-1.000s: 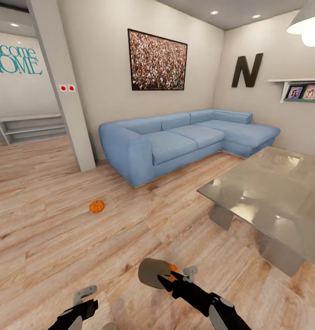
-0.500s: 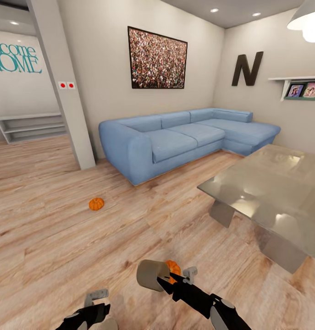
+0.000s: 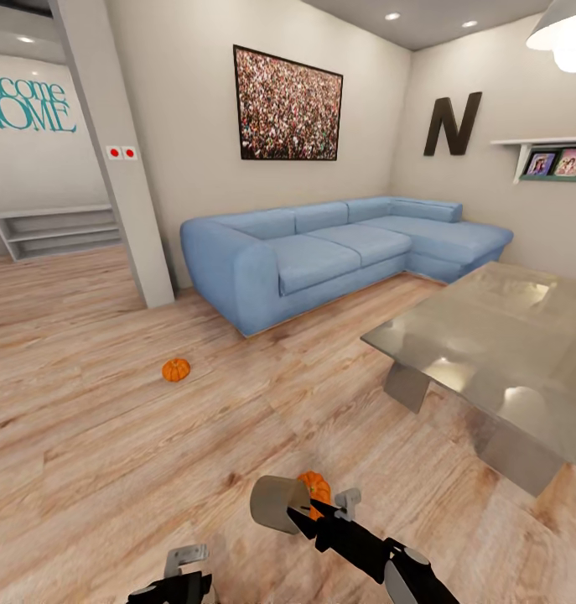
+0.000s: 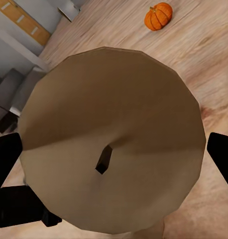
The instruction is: Place each of the two pumpkins and all three candles from the living room inside a cabinet in the living room (use any cabinet), then make sure every cabinet is closed, and position the cauldron so it is next to a table in the living room.
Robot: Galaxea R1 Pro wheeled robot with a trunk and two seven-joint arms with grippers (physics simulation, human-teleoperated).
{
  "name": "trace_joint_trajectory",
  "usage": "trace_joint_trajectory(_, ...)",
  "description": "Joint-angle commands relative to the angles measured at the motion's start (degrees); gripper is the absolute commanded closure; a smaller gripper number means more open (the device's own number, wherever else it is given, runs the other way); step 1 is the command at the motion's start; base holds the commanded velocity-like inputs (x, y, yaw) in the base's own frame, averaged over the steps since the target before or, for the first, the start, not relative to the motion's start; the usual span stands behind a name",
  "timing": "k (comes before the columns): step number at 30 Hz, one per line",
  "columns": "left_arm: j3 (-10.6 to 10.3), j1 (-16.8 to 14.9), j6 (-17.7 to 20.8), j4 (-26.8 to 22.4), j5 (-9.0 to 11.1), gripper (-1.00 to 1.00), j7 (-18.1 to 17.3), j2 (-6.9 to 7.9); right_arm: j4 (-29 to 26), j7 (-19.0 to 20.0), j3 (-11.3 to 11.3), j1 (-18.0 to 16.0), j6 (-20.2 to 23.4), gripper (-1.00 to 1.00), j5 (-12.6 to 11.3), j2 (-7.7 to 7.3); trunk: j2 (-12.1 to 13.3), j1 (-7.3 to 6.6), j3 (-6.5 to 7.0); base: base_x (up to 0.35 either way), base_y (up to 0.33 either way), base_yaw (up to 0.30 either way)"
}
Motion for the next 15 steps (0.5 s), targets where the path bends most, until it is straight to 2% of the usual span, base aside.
trace_joint_trajectory(1,-0.5,0.0,0.2,-0.2,0.5,-1.0,0.5,0.08,0.0,0.1,0.1,0.0,0.1,1.0,-0.6,-0.02,0.0,-0.01,-0.06,0.0,0.0,0.0)
trace_joint_trajectory(6,-0.5,0.0,0.1,-0.2,0.4,-1.0,0.5,0.01,0.0,0.1,0.2,0.0,0.1,1.0,-0.5,-0.02,0.0,-0.01,-0.06,0.0,0.0,0.0)
trace_joint_trajectory(10,-0.8,0.0,0.1,-0.1,0.4,-1.0,0.5,-0.01,0.0,0.1,0.2,0.0,0.1,1.0,-0.5,-0.02,-1.6,0.87,-0.77,0.0,0.0,0.0)
trace_joint_trajectory(13,-1.9,0.0,-0.1,-0.1,0.4,-1.0,0.5,-0.23,0.1,0.1,0.2,0.0,0.1,1.0,-0.5,-0.02,-2.8,1.53,-1.31,0.0,0.0,0.0)
trace_joint_trajectory(15,-2.2,0.0,-0.2,-0.1,0.4,-1.0,0.5,-0.26,0.1,0.0,0.2,0.0,0.1,1.0,-0.5,-0.02,-2.9,1.58,-1.76,0.0,0.0,0.0)
